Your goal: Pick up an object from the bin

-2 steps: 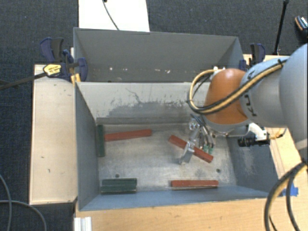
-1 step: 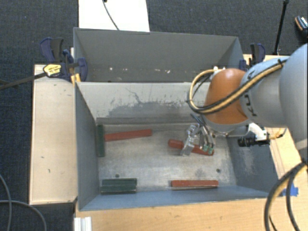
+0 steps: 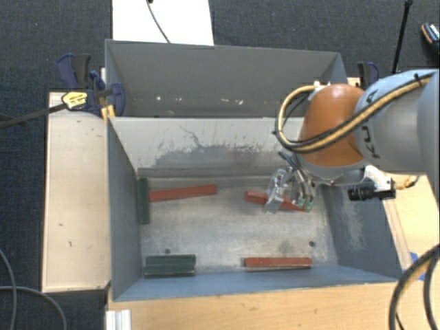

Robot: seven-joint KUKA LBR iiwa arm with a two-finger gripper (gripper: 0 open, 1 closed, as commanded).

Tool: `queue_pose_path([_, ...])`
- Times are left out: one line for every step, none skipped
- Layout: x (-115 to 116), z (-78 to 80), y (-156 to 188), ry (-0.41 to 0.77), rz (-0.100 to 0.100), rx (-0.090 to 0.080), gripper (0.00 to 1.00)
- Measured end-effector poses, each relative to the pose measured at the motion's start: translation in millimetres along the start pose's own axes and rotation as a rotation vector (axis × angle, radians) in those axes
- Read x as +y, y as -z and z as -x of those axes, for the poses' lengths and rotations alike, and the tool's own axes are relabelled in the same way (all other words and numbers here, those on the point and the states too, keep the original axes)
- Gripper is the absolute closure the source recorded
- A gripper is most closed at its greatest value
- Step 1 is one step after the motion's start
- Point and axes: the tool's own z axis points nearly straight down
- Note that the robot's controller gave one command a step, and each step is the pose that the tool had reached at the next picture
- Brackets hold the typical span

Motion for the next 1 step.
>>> queue_pose_path([1.1, 2.7, 79.7, 0.005, 0.001, -0.004, 1.0])
